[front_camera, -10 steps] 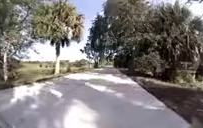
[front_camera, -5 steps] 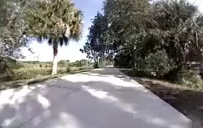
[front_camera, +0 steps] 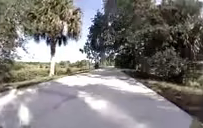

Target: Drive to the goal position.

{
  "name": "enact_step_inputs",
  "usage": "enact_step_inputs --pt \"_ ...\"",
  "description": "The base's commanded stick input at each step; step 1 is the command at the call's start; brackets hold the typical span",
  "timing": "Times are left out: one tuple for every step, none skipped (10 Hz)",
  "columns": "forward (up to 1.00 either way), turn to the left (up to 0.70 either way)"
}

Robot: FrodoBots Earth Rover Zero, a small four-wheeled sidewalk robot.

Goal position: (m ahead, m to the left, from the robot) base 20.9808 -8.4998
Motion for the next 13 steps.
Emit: enact_step_inputs --pt "1.00 0.00" --pt "1.00 0.00" --pt "1.00 0.00" --pt "1.00 0.00" --pt "1.00 0.00" --pt "1.00 0.00" --pt "1.00 0.00" --pt "1.00 0.00" --pt "1.00 -0.07" --pt "1.00 -0.23" --pt "1.00 -0.39" --pt "1.00 -0.30" --pt "1.00 -0.20"
